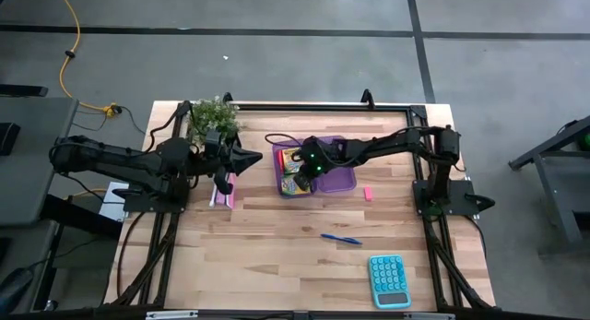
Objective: Pick & place school supplies into a supply box
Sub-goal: Put the box of crayons into the purple supply box, then put the blue pen into the purple supply box
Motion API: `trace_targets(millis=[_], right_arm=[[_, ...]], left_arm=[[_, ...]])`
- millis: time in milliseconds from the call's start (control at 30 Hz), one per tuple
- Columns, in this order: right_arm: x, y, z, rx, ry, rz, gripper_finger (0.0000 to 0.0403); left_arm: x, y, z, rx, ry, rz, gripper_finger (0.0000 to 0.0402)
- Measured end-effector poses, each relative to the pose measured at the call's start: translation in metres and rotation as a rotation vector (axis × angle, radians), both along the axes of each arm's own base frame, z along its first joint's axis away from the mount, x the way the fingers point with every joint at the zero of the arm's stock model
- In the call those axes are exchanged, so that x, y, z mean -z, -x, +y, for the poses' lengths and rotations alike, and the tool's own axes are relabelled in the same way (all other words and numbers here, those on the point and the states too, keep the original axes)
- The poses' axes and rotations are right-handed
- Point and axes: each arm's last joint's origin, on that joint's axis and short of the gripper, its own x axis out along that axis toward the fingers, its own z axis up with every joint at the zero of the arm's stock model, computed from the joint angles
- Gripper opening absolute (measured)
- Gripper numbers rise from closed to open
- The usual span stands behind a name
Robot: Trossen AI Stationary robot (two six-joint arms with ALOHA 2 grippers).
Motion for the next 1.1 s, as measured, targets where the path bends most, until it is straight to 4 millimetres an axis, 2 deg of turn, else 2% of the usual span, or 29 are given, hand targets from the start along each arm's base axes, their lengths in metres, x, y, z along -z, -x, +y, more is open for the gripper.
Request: trace_targets(millis=[300, 467, 633, 800, 867, 933, 1100], right_arm=[[-0.001, 0.001, -0.011, 0.049, -0.023, -0.011, 0.0000], [0.000, 0.000, 0.000, -0.048, -0.046, -0.012, 0.0000], [0.011, 0.000, 0.006, -0.026, 0.006, 0.056, 0.0000], [0.011, -0.001, 0.005, -0.011, 0.005, 0.045, 0.0000], [0.003, 0.000, 0.003, -0.017, 0.020, 0.021, 0.0000], [-0.015, 0.003, 0.001, -0.029, 0.062, -0.030, 0.0000], [-0.076, 0.024, 0.003, -0.085, 0.198, -0.152, 0.0000]], left_arm=[[0.000, 0.000, 0.000, -0.010, 0.000, 0.002, 0.0000], [0.000, 0.000, 0.000, -0.010, 0.000, 0.004, 0.0000], [0.000, 0.000, 0.000, -0.010, 0.000, 0.004, 0.0000], [0.000, 0.000, 0.000, -0.010, -0.001, 0.001, 0.0000], [0.000, 0.000, 0.000, -0.010, -0.001, 0.001, 0.0000], [0.000, 0.000, 0.000, -0.011, -0.004, 0.001, 0.0000], [-0.003, 0.004, 0.000, -0.011, -0.064, -0.002, 0.0000]])
